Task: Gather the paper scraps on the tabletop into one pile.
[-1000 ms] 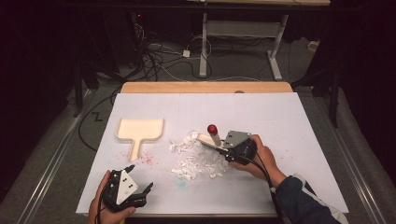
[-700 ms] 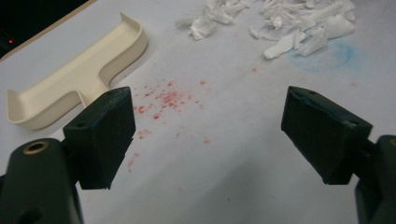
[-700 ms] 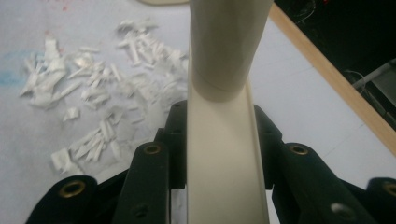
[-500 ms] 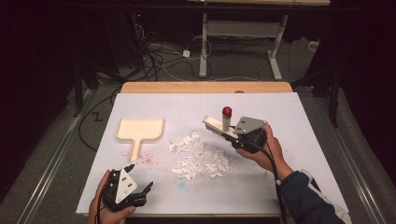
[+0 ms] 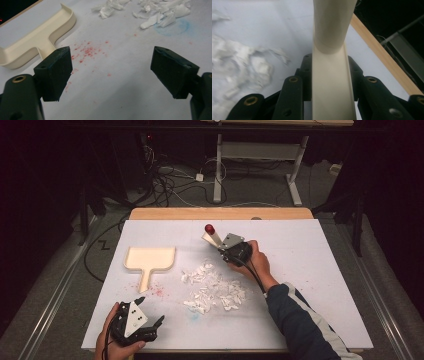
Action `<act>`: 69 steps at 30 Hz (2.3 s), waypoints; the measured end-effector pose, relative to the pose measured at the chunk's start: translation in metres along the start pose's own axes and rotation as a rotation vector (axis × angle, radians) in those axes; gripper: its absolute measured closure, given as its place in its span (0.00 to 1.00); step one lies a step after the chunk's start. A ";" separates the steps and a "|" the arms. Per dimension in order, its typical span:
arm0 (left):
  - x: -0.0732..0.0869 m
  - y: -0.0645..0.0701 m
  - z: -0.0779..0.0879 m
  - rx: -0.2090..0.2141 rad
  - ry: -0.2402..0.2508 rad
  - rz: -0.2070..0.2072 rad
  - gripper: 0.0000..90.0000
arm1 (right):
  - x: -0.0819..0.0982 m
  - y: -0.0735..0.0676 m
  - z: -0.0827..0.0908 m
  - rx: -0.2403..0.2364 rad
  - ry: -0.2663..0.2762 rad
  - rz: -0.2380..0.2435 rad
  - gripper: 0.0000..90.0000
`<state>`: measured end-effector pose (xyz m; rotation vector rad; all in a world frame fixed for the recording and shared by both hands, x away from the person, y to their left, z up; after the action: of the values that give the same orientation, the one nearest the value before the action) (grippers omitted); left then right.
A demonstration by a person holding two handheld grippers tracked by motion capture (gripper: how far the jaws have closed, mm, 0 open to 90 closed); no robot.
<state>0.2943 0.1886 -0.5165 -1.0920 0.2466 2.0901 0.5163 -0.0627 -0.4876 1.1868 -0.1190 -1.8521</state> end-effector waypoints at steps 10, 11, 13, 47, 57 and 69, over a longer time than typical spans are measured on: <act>0.000 0.002 0.001 0.000 -0.011 -0.027 0.19 | -0.015 -0.051 0.018 -0.281 0.122 0.063 0.75; 0.001 0.003 0.002 0.005 -0.014 -0.015 0.19 | -0.013 -0.054 0.021 -0.304 0.124 0.091 0.75; 0.000 0.003 0.002 0.003 -0.010 -0.028 0.19 | -0.008 -0.057 0.025 -0.319 0.128 0.123 0.74; -0.004 0.002 0.003 0.007 -0.002 -0.032 0.20 | -0.020 -0.016 0.073 -0.306 0.208 0.089 0.75; -0.002 0.003 0.001 0.024 -0.002 -0.034 0.20 | -0.038 -0.050 0.016 -0.312 0.147 0.123 0.76; -0.002 0.008 -0.001 0.034 -0.016 -0.043 0.20 | -0.018 -0.073 0.063 -0.553 0.246 0.286 0.76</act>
<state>0.2900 0.1816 -0.5164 -1.0519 0.2477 2.0481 0.4244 -0.0297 -0.4787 0.9356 0.3281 -1.3526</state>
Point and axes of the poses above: each handheld gripper's, and its own axes: z roughly backward along the jaws, x roughly out of its underside, y roughly to its right, the point moved 7 cm from there along -z, roughly forward along the jaws, and after that the axes turned 8 degrees about x, right-handed, at the moved point
